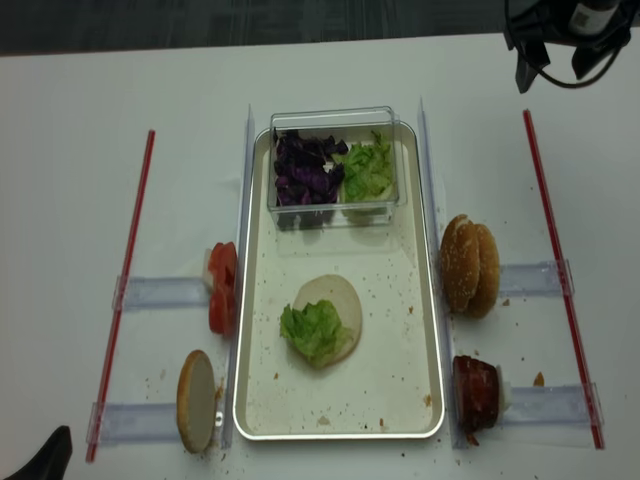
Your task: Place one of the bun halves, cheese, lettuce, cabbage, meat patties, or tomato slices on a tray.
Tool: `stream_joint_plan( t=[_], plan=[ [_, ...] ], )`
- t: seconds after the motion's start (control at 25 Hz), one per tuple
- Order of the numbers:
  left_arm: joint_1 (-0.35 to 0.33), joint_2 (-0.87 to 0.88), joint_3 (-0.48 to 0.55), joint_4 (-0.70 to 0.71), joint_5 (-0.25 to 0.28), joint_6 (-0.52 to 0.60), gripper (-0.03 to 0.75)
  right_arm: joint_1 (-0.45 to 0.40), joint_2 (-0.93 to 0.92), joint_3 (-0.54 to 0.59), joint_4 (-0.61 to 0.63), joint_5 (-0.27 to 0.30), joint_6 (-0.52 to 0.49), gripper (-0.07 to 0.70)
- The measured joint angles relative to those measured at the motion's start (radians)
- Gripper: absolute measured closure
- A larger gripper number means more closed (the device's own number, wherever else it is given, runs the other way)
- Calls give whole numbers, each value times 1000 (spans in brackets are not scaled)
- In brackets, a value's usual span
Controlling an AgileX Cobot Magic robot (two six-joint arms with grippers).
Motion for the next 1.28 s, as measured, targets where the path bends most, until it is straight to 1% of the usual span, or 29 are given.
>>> stream_joint_plan(
  t=[0.16,0.4,0.6,0.88,1.08,1.28],
  plan=[
    [0,0,0,0,0,0,118,0,-74,71,-2,0,2,54],
    [0,0,0,0,0,0,118,0,-222,229,-4,0,14,54],
    [0,0,0,0,0,0,118,0,-381,364,-4,0,30,54],
    [0,0,0,0,0,0,118,0,-654,601,-5,-4,68,54],
    [0,0,0,0,0,0,118,0,-890,801,-17,-54,101,54],
    [0,0,0,0,0,0,118,0,-1126,976,-50,-74,148,54]
  ],
)
